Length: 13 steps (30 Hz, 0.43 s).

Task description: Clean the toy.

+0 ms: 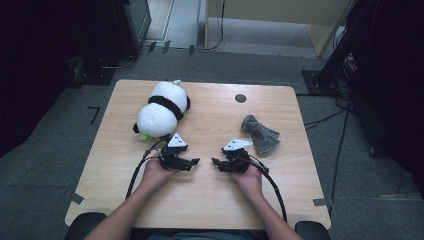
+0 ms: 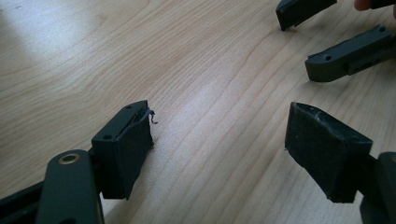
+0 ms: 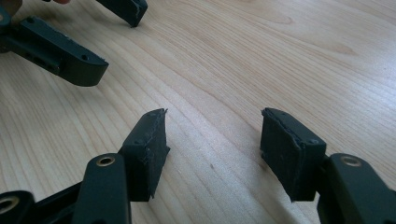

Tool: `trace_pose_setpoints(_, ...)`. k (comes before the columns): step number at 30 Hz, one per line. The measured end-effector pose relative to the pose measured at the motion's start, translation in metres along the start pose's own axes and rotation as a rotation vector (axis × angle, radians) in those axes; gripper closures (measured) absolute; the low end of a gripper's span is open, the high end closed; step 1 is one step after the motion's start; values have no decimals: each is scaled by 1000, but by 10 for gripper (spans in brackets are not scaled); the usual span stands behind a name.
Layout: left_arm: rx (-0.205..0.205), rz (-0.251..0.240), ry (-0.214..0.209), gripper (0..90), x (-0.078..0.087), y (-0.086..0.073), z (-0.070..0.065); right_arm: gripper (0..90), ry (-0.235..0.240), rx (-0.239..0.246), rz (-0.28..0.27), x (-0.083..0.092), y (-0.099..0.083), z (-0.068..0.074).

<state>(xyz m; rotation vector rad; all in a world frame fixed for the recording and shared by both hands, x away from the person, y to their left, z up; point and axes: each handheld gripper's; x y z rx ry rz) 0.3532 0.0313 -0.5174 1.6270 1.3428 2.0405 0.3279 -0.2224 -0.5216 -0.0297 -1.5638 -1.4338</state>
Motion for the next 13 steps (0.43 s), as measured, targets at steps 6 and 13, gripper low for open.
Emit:
trace_pose_setpoints(6,-4,2,0,229,0,0,0,405,-8,17,3,0,0,1)
trace_pose_setpoints(13,0,0,-8,228,1,0,2,353,6,21,10,-1,0,2)
Point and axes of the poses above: each handheld gripper's, and its own axes: x roughly backward along the jaws, y roughly out of its top, z roughly to its left, and after that the axes turned 8 degrees about -x, right-handed
